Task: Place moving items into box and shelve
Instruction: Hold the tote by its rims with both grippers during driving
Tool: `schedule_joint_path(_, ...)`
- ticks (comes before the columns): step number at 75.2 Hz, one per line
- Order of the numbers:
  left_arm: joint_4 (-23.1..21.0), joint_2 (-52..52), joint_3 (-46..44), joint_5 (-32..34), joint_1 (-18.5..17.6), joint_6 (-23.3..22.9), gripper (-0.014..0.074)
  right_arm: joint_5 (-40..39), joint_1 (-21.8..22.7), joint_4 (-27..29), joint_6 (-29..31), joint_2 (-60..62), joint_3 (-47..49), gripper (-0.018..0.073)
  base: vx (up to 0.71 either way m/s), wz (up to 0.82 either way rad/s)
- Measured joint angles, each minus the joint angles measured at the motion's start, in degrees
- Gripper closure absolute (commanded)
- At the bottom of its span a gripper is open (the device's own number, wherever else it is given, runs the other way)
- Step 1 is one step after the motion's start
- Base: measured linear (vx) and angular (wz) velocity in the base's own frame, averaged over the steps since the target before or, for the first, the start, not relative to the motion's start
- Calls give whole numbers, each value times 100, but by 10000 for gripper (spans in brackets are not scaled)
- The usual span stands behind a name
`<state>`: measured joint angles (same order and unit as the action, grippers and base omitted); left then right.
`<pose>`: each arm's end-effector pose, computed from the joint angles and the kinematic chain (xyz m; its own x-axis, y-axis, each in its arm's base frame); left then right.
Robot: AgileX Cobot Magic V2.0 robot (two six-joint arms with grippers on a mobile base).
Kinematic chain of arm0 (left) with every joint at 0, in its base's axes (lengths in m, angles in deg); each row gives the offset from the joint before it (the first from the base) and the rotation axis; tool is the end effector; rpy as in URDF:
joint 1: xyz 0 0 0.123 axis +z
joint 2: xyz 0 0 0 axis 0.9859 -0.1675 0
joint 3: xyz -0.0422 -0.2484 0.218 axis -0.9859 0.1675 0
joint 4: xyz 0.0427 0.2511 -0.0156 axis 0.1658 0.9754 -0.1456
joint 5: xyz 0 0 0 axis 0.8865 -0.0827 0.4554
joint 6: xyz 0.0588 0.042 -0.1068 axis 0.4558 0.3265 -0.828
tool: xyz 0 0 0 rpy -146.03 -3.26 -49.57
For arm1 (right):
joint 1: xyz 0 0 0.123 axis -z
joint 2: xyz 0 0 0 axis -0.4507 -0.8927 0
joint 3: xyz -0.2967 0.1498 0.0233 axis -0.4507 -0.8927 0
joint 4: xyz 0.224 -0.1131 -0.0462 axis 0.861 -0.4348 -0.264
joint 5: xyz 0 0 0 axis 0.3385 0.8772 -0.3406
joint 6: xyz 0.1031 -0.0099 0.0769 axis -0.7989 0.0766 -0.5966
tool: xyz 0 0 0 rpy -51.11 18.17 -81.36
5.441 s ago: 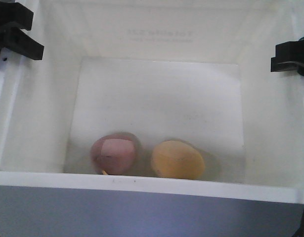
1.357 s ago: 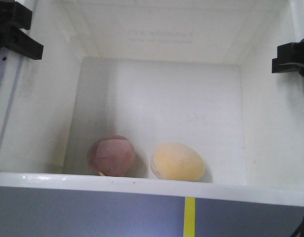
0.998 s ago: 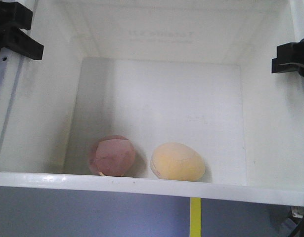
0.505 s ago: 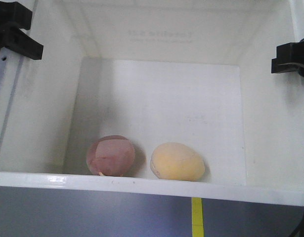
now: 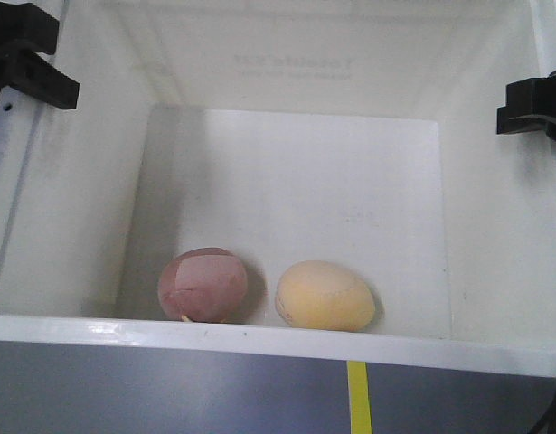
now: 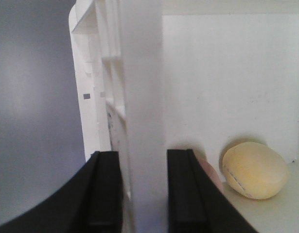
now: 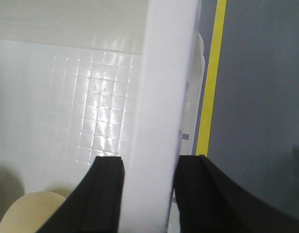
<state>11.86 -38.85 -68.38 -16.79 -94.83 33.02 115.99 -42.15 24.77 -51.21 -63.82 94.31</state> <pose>0.2266 -0.0932 0.4618 -0.8499 0.0056 -0.5269 0.2114 0.9195 -0.3313 0.1954 0.0620 0.4279 -0.7291 0.0011 -0.6844 -0.1681 0.9691 0.1805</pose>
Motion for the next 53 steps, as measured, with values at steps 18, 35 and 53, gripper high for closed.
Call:
schedule_joint_path(18,0,0,0,0,0,0,599,0,0,0,0,0,0,565,60,-7)
schedule_joint_path(35,0,0,0,0,0,0,599,0,0,0,0,0,0,565,61,-6)
schedule_joint_path(53,-5,0,0,0,0,0,599,0,0,-6,0,0,0,565,60,-6)
